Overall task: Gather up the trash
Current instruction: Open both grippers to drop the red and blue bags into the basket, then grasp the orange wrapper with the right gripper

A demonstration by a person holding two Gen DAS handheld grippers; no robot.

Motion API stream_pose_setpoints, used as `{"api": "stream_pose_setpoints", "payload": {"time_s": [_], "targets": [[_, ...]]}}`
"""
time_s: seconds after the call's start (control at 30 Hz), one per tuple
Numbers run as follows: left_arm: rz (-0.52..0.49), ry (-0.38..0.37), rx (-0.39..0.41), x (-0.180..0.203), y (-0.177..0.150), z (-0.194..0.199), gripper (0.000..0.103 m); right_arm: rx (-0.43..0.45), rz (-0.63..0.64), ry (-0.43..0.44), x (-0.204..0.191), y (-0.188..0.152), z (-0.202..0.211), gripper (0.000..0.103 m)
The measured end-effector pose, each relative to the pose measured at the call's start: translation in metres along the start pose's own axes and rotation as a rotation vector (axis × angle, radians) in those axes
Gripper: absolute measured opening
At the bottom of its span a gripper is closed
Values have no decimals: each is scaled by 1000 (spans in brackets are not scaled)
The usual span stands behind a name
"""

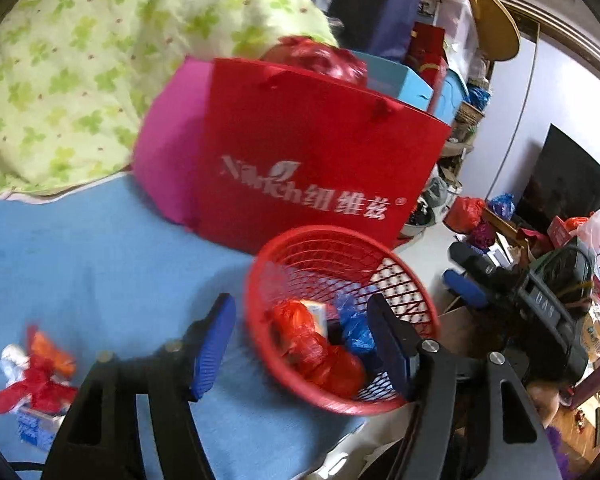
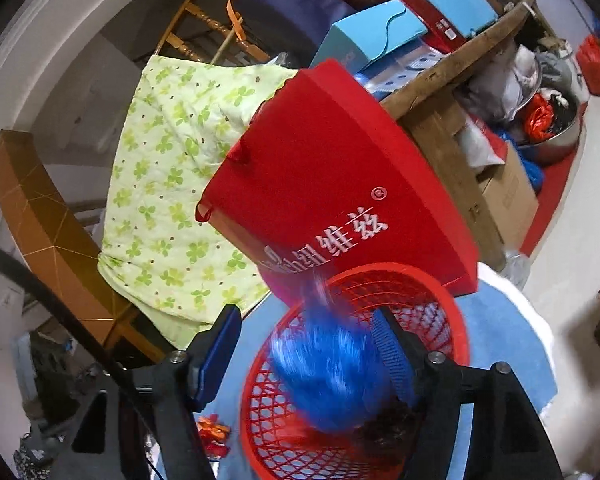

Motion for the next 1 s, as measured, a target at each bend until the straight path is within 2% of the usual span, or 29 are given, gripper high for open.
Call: {"api": "stream_pose_setpoints", "payload": {"time_s": [0.1, 0.23, 0.4, 0.53, 0.67, 0.8, 0.9, 1.0], "targets": [[-13, 79, 32, -35, -17, 30, 72, 3, 50, 10, -16, -4, 3, 71], [-4, 241, 76, -105, -48, 84, 72, -5, 116, 75, -56, -11, 3, 71], [147, 495, 95, -219, -104, 169, 72, -48, 223, 207, -131, -32, -10, 71], [259, 630, 119, -282, -140, 222, 72, -123, 314, 299, -188, -64, -33, 71], [354, 644, 132, -312, -164, 242, 72, -262, 386, 354, -231, -116, -71, 71], [399, 601, 112, -318, -176, 226, 73, -429, 409, 375, -254, -176, -119, 71], [404, 578, 83, -322, -182, 210, 73, -514, 407, 379, -259, -212, -148, 71], [412, 554, 39, -326, -188, 193, 73, -564, 400, 346, -249, -237, -176, 70]]}}
Point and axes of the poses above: each gripper's, at about its wrist camera, not at the fingertips, and z roughly against the way its jaws point, x to its right, y to its top, the point moved 8 cm from there along -z, roughly the way its jaws point, and after that the axes turned 10 degrees about z, right-handed, at the moved point
